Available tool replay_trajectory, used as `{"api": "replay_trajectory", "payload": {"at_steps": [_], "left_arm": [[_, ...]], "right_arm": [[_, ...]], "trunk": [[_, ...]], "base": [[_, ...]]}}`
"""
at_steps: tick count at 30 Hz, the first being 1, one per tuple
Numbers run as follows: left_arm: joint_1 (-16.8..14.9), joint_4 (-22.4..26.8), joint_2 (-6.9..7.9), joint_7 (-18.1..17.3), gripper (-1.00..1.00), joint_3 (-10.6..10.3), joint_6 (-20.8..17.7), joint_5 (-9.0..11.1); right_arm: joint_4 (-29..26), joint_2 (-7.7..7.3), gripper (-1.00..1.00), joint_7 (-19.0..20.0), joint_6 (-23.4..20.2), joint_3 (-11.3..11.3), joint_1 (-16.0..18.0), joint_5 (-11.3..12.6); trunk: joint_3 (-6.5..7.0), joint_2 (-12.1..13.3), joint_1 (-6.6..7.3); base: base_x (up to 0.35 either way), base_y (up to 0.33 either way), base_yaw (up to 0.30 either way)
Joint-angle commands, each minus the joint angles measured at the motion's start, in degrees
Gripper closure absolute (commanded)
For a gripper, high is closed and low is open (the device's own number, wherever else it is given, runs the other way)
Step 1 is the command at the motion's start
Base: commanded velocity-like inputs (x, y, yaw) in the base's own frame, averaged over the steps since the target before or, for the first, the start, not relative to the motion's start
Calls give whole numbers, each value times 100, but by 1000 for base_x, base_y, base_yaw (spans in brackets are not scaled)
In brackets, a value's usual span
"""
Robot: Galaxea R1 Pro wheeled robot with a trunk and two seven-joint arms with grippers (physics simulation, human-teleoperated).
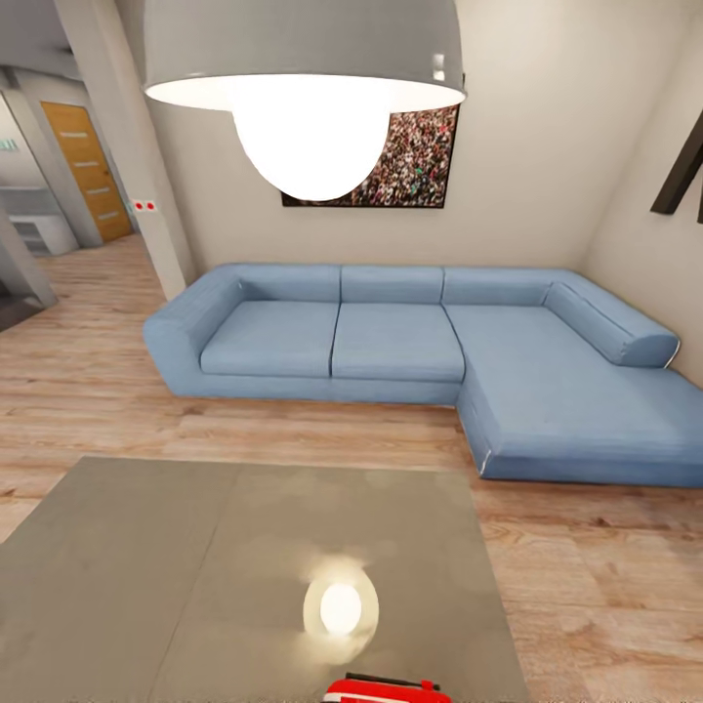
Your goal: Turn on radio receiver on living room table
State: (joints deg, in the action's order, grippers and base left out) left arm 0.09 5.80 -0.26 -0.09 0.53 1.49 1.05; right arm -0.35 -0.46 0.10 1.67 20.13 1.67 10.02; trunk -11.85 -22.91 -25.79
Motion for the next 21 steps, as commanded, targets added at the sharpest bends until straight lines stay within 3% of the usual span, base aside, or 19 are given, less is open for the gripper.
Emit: {"api": "replay_trajectory", "payload": {"at_steps": [1, 21], "left_arm": [[0, 0, 0, 0, -100, 0, 0, 0], [0, 7, 4, 0, -100, 0, 0, 0]], "right_arm": [[0, -1, -100, 0, 0, 0, 0, 0], [0, -5, -100, -1, -7, 0, 0, 9]], "trunk": [[-9, 0, 0], [-192, 0, 0]], "base": [[0, 0, 0], [0, 0, 0]]}}
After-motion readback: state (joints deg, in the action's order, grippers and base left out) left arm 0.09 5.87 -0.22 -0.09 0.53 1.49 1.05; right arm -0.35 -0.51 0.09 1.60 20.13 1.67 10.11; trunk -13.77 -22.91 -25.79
